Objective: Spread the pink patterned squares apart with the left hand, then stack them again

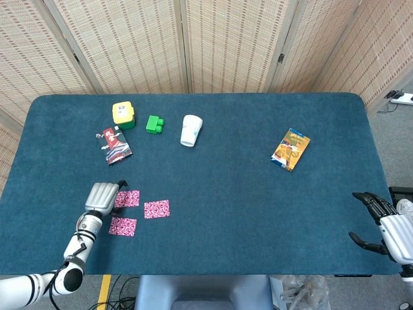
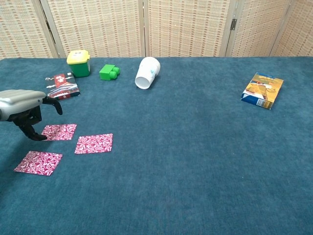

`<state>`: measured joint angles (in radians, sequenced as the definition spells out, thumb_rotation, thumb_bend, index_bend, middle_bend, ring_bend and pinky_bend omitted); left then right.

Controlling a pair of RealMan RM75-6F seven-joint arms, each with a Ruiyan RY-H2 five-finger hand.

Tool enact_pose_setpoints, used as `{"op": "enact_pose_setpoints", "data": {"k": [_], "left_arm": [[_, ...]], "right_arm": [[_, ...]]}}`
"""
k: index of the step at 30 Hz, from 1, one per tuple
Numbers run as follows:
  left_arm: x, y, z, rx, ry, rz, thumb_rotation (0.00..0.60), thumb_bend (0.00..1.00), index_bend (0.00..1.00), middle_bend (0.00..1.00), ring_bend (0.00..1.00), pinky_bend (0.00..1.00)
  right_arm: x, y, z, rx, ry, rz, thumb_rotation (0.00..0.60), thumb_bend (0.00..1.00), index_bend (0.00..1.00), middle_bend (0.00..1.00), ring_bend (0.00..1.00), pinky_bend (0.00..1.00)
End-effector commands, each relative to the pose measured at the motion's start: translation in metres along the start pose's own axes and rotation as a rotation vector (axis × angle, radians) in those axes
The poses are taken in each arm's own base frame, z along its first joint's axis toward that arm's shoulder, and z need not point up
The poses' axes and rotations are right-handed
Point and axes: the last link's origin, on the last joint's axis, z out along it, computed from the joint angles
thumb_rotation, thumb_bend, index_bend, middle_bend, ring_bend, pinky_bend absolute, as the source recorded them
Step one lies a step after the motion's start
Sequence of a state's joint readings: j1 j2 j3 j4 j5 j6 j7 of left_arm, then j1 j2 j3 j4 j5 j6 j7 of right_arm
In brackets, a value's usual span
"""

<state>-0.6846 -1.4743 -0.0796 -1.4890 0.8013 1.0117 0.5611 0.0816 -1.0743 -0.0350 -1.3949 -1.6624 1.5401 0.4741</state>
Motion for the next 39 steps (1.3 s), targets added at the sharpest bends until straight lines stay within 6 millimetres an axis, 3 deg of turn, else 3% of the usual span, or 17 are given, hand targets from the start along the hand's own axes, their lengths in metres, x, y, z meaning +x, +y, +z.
{"op": "enact_pose_setpoints", "data": {"k": [1,29,39], "left_arm": [[-0.0016,0.0015,0.0043,0.01,-0.008,-0.004,0.6,0.25,0.3,0.99,0.97,1.0],[-0.0102,0.0071,0.0113,0.034,-0.057,-0.015,0.6,0.25,0.32,0.99,0.97,1.0],[-0.011,0.0092,0.0125,0.031,-0.06,-0.018,0.6,0.29,0.34,0.99,0.97,1.0]], "right_arm": [[-0.0004,0.0003,0.0001,-0.001,-0.001,0.001,0.6,0.28,0.11,0.19,0.12,0.16],[0.0003,0.0028,-0.0019,-0.012,0.002,0.001,0.6,0.28,0.11,0.19,0.12,0.16],[0.0003,0.0038,-0.0026,-0.014,0.003,0.002,0.6,0.28,0.11,0.19,0.12,0.16]]}}
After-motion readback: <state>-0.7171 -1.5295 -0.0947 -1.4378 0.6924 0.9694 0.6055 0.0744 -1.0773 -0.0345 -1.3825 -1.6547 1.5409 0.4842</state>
